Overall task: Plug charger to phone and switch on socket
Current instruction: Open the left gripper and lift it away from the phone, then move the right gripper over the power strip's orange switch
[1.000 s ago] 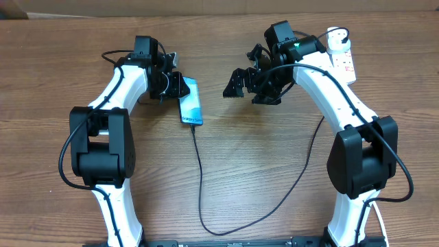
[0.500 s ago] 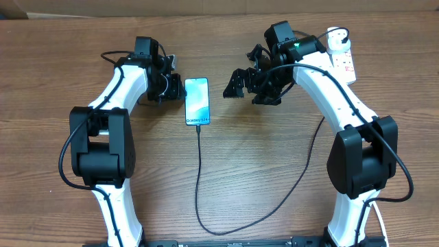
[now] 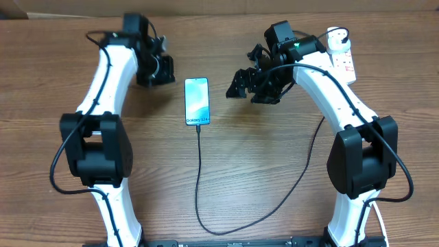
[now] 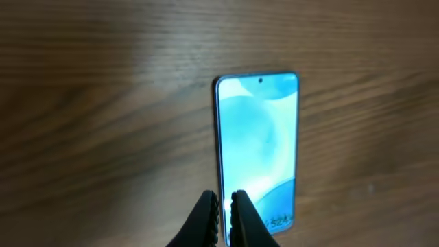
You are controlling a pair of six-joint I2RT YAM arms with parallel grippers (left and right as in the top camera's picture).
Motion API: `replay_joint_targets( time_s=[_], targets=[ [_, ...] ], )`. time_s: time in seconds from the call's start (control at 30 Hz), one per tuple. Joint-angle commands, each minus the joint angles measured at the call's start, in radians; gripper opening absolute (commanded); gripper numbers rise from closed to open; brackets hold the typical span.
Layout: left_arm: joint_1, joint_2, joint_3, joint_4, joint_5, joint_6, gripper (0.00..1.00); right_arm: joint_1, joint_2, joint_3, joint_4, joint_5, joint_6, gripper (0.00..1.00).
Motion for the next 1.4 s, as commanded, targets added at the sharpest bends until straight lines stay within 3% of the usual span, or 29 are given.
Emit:
replay_joint_targets(
  time_s=[0.0,0.3,0.53,0.6,0.67,0.7,0.77,0.8,1.07,1.37],
  targets=[
    [0.019,-0.005,0.175,-0.09,-0.023,0.003,0.04,-0.003,-0.04,0.016,0.006,0.008,-0.004,0.72],
    [0.071,-0.025,0.596,-0.342,-0.023,-0.061,0.04,-0.031,-0.095,0.155,-0.027,0.008,-0.005,0.05],
    [0.16,-0.089,0.797,-0.439,-0.023,-0.091,0.05,-0.143,-0.185,0.237,-0.064,0.06,0.011,0.04],
    [0.187,-0.119,0.803,-0.442,-0.023,-0.091,0.11,-0.196,-0.192,0.251,-0.09,0.092,0.013,0.04],
    [0.21,-0.143,0.803,-0.443,-0.023,-0.091,0.42,-0.259,-0.192,0.257,-0.115,0.144,0.035,0.04],
    [0.216,-0.15,0.803,-0.446,-0.023,-0.091,0.63,-0.291,-0.192,0.257,-0.121,0.167,0.034,0.04],
    [0.22,-0.156,0.803,-0.452,-0.023,-0.091,0.91,-0.36,-0.192,0.255,-0.124,0.176,0.034,0.04],
    [0.22,-0.156,0.803,-0.457,-0.023,-0.091,1.0,-0.39,-0.192,0.255,-0.121,0.177,0.034,0.04],
    [0.219,-0.152,0.798,-0.463,-0.023,-0.09,1.0,-0.575,-0.18,0.237,-0.041,0.212,0.03,0.04],
    [0.219,-0.152,0.798,-0.464,-0.023,-0.09,1.0,-0.61,-0.082,0.237,0.047,0.324,0.026,0.04]
  ],
)
